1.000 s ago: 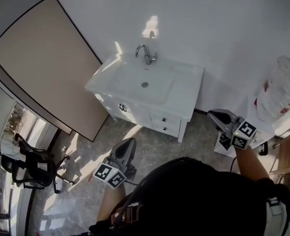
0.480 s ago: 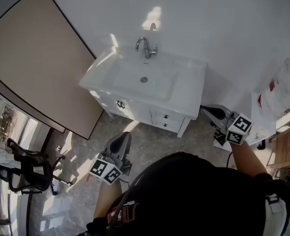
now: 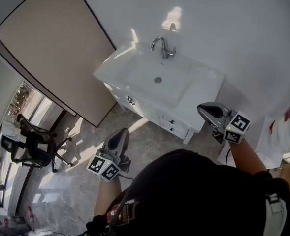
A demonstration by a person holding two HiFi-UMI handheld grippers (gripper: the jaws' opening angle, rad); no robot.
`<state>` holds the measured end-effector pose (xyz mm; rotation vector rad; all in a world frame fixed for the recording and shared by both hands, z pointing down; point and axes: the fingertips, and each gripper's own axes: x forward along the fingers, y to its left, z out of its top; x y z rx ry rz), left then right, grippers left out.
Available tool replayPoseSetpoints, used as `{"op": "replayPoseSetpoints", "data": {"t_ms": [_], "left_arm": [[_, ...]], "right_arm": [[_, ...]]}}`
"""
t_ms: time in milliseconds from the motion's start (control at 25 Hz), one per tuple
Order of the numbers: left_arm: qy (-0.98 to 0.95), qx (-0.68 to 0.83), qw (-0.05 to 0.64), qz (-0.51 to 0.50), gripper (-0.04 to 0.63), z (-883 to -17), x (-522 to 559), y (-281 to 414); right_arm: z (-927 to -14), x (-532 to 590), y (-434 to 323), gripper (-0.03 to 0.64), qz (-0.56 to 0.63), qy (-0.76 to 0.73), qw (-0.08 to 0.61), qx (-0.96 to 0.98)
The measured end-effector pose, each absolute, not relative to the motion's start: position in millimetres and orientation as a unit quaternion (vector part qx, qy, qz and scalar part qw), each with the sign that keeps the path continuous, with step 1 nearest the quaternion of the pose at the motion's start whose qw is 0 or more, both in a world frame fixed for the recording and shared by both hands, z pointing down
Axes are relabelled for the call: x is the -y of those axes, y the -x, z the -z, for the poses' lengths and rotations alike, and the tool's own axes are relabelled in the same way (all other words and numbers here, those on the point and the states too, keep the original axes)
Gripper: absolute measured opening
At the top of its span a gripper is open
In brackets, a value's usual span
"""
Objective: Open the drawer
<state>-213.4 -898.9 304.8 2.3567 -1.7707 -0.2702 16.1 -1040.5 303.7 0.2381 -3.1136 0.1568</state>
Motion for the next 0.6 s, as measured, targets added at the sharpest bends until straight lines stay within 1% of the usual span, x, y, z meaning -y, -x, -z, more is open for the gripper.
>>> {"op": "replayPoseSetpoints", "data": {"t_ms": [320, 440, 600], "left_arm": [[-0.762, 0.632, 0.104, 0.091, -0.008, -314.1, 947.5, 100.8], [-0.746, 0.652, 0.109, 0.082, -0.008, -321.7, 956.7, 78.5], [-0.729, 0.670, 0.116, 0.076, -0.008, -336.1, 957.0, 66.8]], "right_arm": [[-306.9, 1106.0, -75.3, -0.006, -0.059, 0.005, 0.007, 0.998], [-316.4, 1117.1, -80.0, -0.006, -0.068, 0.039, 0.014, 0.997], [-330.9, 1112.6, -69.8, -0.006, -0.069, 0.085, 0.023, 0.994]]}}
